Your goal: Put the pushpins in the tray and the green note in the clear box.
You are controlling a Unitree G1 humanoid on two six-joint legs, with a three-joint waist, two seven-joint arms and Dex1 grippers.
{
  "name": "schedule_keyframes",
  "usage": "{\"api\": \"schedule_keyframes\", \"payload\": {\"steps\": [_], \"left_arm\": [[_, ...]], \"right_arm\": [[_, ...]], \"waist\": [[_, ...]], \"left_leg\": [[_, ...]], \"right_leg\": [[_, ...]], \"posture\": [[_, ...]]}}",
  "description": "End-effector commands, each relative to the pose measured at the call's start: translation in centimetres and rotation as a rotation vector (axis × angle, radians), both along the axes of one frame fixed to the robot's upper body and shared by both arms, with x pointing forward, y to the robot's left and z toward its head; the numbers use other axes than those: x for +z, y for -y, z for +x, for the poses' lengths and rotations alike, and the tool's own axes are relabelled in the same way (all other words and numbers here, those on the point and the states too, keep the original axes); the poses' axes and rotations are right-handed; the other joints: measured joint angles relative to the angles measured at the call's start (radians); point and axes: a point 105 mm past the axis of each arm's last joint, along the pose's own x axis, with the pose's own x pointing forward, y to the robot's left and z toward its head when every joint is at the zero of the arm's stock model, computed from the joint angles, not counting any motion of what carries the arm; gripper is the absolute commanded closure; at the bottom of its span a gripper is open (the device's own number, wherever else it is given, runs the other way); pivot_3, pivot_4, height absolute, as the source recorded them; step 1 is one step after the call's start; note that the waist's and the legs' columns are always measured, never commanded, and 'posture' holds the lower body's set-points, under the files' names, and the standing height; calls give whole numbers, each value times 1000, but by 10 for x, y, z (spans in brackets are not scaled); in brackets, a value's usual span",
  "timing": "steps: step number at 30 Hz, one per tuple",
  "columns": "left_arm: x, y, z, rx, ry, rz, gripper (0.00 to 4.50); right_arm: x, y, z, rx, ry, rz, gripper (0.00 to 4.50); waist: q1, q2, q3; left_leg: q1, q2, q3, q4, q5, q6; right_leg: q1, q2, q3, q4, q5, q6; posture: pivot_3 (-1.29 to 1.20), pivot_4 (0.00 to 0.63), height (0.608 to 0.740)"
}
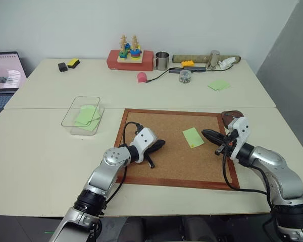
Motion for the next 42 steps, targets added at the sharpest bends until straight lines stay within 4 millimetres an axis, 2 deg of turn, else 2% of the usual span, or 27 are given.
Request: {"api": "schedule_keyframes", "payload": {"steps": [1,5,10,15,20,28,41,42], "left_arm": [[-40,-6,-13,7,-137,79,4500],[-40,-4,-13,2,-136,80,4500],[-39,-3,-12,3,-134,76,4500],[-39,-2,-13,4,-134,75,4500],[-39,-3,-12,7,-133,74,4500],[-40,-4,-13,9,-134,75,4500],[-40,-2,-13,5,-133,74,4500],[-40,-2,-13,5,-133,74,4500]], "right_arm": [[23,33,27,-216,116,-75,4467],[24,60,47,-360,136,-194,4467],[10,97,69,-536,73,-279,4467],[-3,105,79,-572,22,-288,4467],[-12,106,83,-569,-12,-264,4467],[-12,105,85,-563,-6,-242,2863],[4,106,82,-553,42,-203,152],[6,105,82,-549,49,-200,48]], "waist": [[0,0,0],[0,0,0],[0,1,0],[0,1,-1],[-1,1,-1],[-1,1,-1],[-1,1,-1],[-1,1,-1]], "left_leg": [[0,0,0,0,0,0],[0,0,1,0,0,0],[0,0,1,-1,0,0],[0,0,1,-1,0,0],[0,0,1,-1,0,0],[0,0,1,-1,0,0],[0,0,1,-1,0,0],[0,0,1,-1,0,0]], "right_leg": [[0,0,0,0,0,0],[0,0,0,0,0,0],[0,0,0,-1,0,-1],[0,0,1,-1,0,-1],[0,0,1,-1,0,0],[0,0,1,-1,0,0],[0,0,1,-1,0,0],[0,0,1,-1,0,0]], "posture": [[0,150,740],[0,150,740],[0,150,740],[0,150,740],[0,150,740],[0,150,740],[0,150,740],[0,150,740]]}}
